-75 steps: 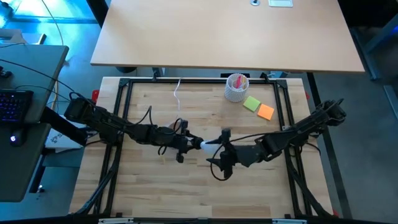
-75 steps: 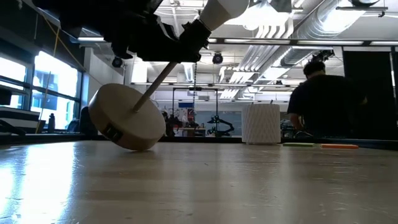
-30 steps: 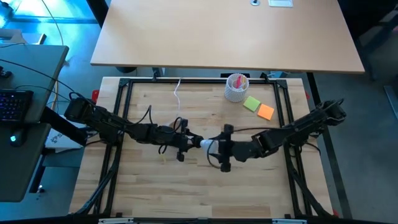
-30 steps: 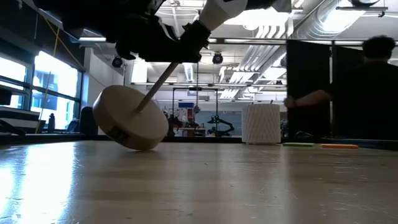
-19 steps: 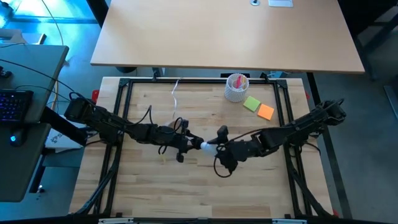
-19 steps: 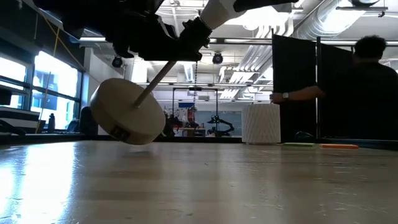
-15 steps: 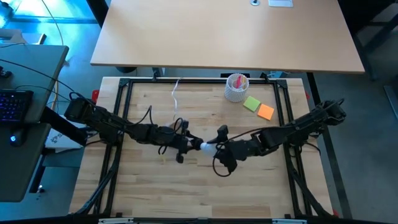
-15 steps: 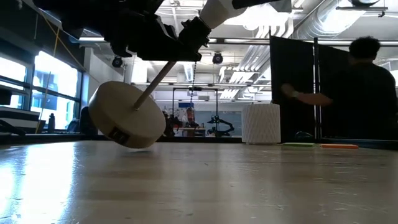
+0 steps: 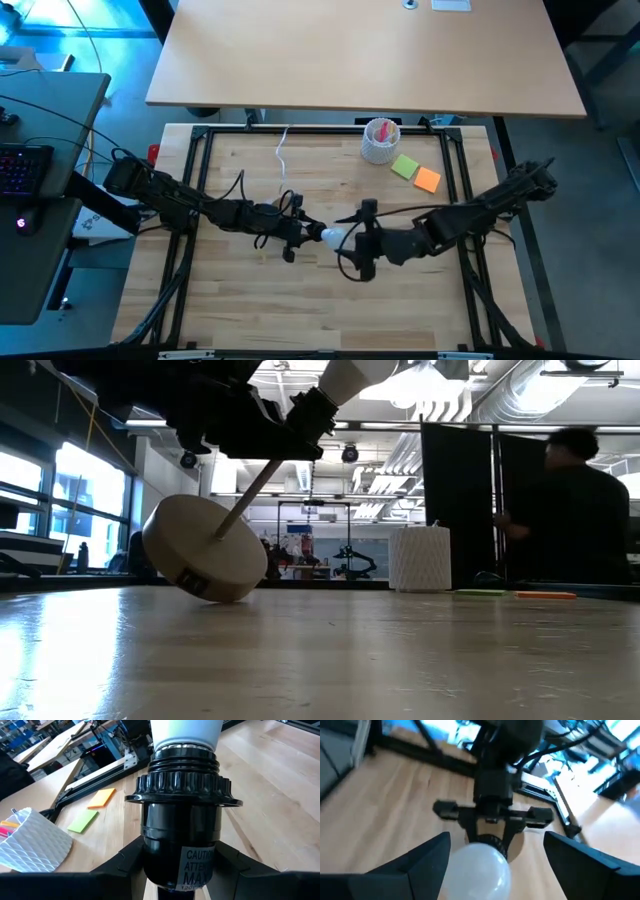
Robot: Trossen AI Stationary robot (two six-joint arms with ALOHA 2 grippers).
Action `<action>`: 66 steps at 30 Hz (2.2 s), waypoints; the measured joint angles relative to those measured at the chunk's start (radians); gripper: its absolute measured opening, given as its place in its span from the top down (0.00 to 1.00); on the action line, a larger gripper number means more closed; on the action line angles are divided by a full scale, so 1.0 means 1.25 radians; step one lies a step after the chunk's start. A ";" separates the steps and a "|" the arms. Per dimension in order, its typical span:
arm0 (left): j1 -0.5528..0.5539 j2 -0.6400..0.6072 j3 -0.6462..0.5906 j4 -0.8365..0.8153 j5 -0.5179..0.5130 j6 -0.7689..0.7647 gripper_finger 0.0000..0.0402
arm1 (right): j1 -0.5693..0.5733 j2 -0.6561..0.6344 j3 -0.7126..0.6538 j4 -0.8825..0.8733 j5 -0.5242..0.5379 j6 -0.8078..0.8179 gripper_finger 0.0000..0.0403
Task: Screw lightbulb
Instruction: Remove the light bulb from the lamp
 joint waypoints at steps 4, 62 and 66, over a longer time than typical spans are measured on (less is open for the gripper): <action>0.000 0.000 0.000 0.000 0.000 -0.002 0.64 | 0.019 -0.001 0.014 -0.054 0.032 0.202 0.21; 0.000 0.000 0.001 -0.004 0.001 -0.003 0.64 | 0.003 -0.001 -0.082 -0.013 -0.032 -0.138 0.31; 0.000 0.000 0.001 -0.004 -0.001 -0.006 0.64 | 0.018 -0.023 -0.082 -0.012 -0.035 -0.085 0.28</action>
